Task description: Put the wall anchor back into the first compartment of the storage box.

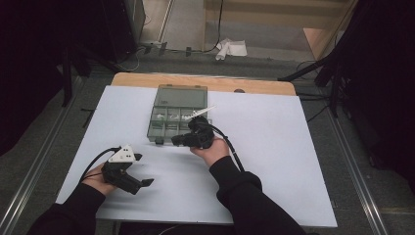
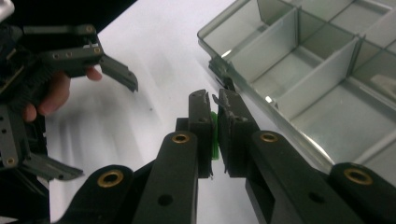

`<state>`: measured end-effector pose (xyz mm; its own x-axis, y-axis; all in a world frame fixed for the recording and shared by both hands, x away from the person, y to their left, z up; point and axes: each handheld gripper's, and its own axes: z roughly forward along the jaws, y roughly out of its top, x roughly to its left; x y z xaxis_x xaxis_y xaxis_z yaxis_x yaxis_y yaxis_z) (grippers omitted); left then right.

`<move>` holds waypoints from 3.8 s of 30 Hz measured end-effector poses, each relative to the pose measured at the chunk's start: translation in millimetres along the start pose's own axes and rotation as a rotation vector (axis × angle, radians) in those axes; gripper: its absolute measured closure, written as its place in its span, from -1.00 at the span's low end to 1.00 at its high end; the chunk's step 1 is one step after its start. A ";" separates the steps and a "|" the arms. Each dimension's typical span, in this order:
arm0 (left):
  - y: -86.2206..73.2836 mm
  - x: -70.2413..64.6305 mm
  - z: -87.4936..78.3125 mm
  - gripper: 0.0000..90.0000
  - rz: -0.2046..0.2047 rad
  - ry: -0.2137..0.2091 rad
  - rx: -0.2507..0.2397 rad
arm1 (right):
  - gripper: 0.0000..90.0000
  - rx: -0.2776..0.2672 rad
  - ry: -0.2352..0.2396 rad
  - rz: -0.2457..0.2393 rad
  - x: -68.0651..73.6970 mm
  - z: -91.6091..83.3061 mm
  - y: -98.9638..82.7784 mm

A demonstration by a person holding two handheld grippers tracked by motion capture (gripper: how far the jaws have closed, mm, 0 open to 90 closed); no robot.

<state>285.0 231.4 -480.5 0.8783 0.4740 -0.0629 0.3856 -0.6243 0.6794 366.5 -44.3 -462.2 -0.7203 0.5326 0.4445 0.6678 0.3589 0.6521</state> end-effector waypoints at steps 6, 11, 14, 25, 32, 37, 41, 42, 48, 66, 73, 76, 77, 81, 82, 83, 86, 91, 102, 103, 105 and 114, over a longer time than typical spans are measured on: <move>-0.3 0.0 0.5 -0.96 -0.002 -0.003 -0.003 | 0.90 -0.024 -0.002 0.011 -1.5 2.8 8.8; -0.2 -0.1 0.1 -0.96 -0.001 -0.003 -0.001 | 0.90 -0.034 -0.009 0.020 -3.0 7.2 16.9; -0.3 0.1 0.4 -0.96 -0.002 -0.006 -0.003 | 0.90 -0.036 -0.012 0.025 -3.6 10.5 21.4; -0.2 0.0 1.1 -0.96 -0.004 -0.006 -0.010 | 0.90 -0.037 -0.043 0.029 -6.2 21.4 34.8; -0.3 0.5 1.1 -0.96 -0.008 -0.015 -0.015 | 0.90 -0.046 -0.058 0.034 -8.5 25.0 42.1; 0.3 -0.1 0.6 -0.96 0.000 -0.013 0.002 | 0.90 -0.062 -0.063 0.049 -10.6 27.9 46.6; -0.2 -0.3 2.0 -0.96 0.001 -0.014 -0.009 | 0.90 -0.064 -0.073 0.059 -11.7 31.4 50.8; -0.1 -0.4 2.2 -0.96 0.002 -0.015 -0.011 | 0.90 -0.069 -0.075 0.056 -12.2 32.6 51.8; 0.3 -0.8 1.9 -0.96 0.001 -0.018 -0.007 | 0.90 -0.069 -0.089 0.071 -15.3 39.2 58.8; 0.7 -0.6 0.2 -0.96 -0.005 -0.026 -0.014 | 0.89 -0.098 -0.131 0.109 -25.9 60.9 78.0; 0.8 -0.5 0.1 -0.96 -0.013 -0.027 -0.020 | 0.89 -0.092 -0.153 0.106 -28.5 69.9 83.0; 1.1 -0.3 -0.8 -0.96 -0.022 -0.030 -0.012 | 0.89 -0.078 -0.166 0.118 -31.4 74.1 84.1; 1.0 -0.4 -0.8 -0.96 -0.020 -0.031 -0.013 | 0.89 -0.077 -0.167 0.122 -32.2 75.2 84.4; 1.4 -0.9 -0.8 -0.96 -0.024 -0.030 -0.030 | 0.89 -0.077 -0.171 0.117 -32.9 78.8 85.0; 1.5 -0.8 -0.9 -0.96 -0.024 -0.032 -0.030 | 0.88 -0.074 -0.180 0.108 -33.3 79.4 85.3; 1.5 -0.8 -1.1 -0.96 -0.026 -0.031 -0.030 | 0.84 -0.072 -0.185 0.104 -33.5 80.0 85.4; 1.7 0.5 -2.2 -0.96 -0.042 -0.032 -0.027 | 0.66 -0.076 -0.182 0.106 -36.3 80.0 84.7; 1.8 2.6 -2.3 -0.96 -0.065 -0.038 -0.016 | 0.44 -0.066 -0.151 0.100 -36.8 76.4 84.0; 5.9 2.1 -0.3 -0.96 -0.079 0.009 -0.010 | 0.03 -0.085 -0.116 0.046 -40.1 56.9 79.4; 5.4 2.0 0.8 -0.96 -0.081 0.003 -0.014 | 0.01 -0.089 -0.114 0.043 -40.9 54.5 78.6; 5.3 2.6 2.1 -0.96 -0.087 -0.025 -0.024 | -0.04 -0.095 -0.111 0.041 -41.5 49.9 77.1; 10.5 12.1 0.2 -0.96 -0.140 -0.049 -0.026 | -0.18 -0.114 -0.106 0.006 -45.1 29.3 71.4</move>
<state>299.7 230.5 -474.3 0.8294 0.5240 -0.1934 0.4983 -0.5376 0.6802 452.2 -20.2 -453.7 -0.6887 0.6145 0.3849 0.6416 0.2692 0.7182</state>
